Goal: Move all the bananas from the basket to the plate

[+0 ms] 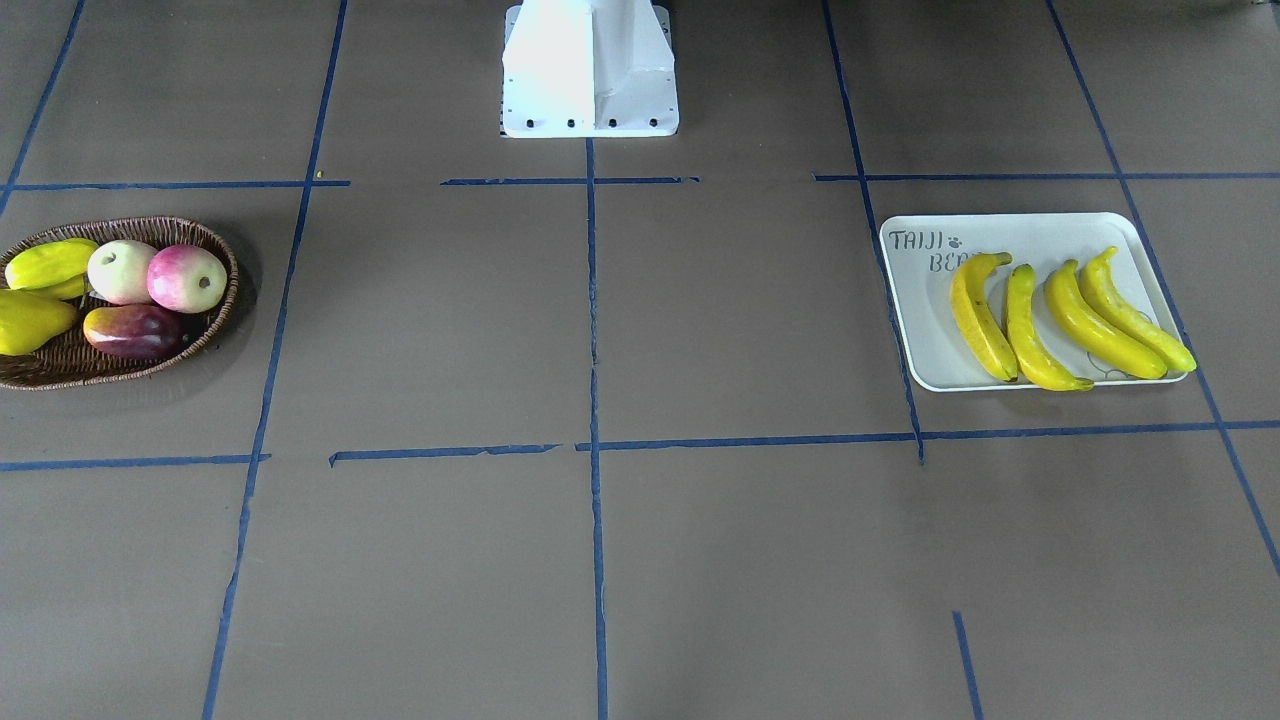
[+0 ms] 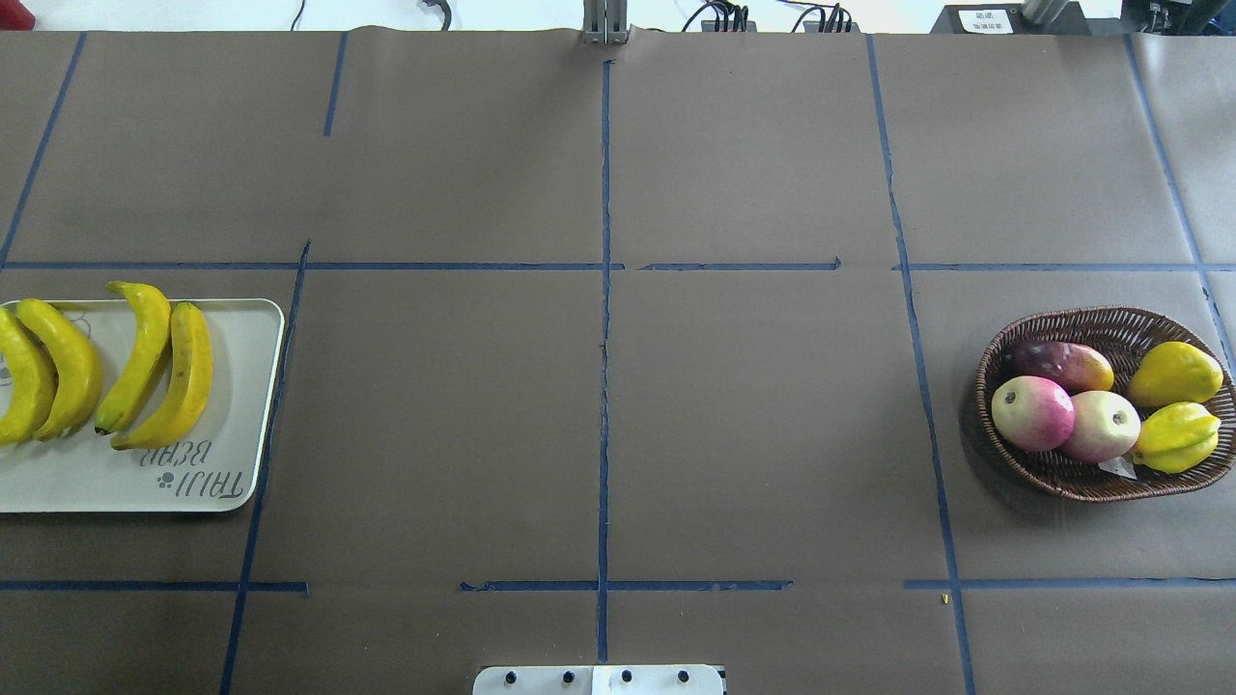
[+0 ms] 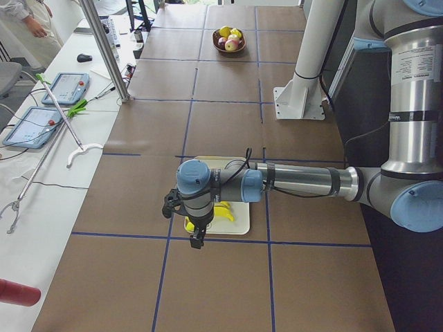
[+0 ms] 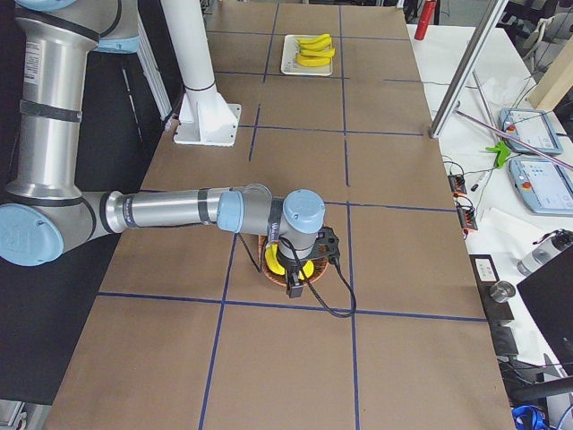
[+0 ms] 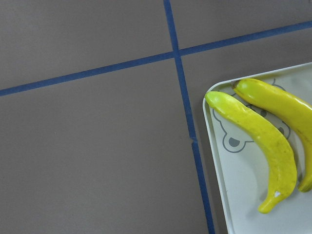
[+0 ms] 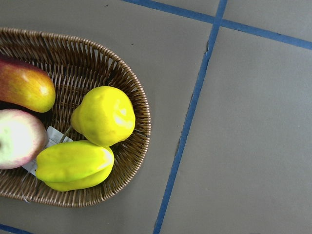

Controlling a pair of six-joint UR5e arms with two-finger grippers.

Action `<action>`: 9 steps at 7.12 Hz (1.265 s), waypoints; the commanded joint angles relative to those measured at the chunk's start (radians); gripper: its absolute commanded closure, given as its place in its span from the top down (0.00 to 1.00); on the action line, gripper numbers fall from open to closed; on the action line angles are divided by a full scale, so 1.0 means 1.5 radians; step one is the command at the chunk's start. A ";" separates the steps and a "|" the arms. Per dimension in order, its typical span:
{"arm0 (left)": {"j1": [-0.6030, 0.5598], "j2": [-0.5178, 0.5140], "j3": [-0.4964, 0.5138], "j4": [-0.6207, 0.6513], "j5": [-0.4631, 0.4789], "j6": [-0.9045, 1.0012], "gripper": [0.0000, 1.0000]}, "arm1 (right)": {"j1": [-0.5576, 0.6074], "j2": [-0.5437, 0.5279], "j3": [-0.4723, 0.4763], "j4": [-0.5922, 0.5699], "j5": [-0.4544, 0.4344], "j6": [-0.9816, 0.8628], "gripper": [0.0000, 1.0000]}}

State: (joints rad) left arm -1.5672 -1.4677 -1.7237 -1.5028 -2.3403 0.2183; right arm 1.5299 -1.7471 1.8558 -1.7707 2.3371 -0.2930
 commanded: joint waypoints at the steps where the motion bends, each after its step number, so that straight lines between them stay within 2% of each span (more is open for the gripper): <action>1: 0.002 0.007 -0.008 0.001 -0.011 -0.002 1.00 | 0.000 0.000 -0.003 0.018 -0.018 0.003 0.99; 9: 0.004 0.009 -0.020 0.001 -0.015 -0.003 1.00 | 0.000 0.002 -0.007 0.022 -0.018 0.004 0.99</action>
State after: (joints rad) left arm -1.5617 -1.4547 -1.7507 -1.5018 -2.3576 0.2157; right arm 1.5294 -1.7454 1.8454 -1.7379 2.3102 -0.2880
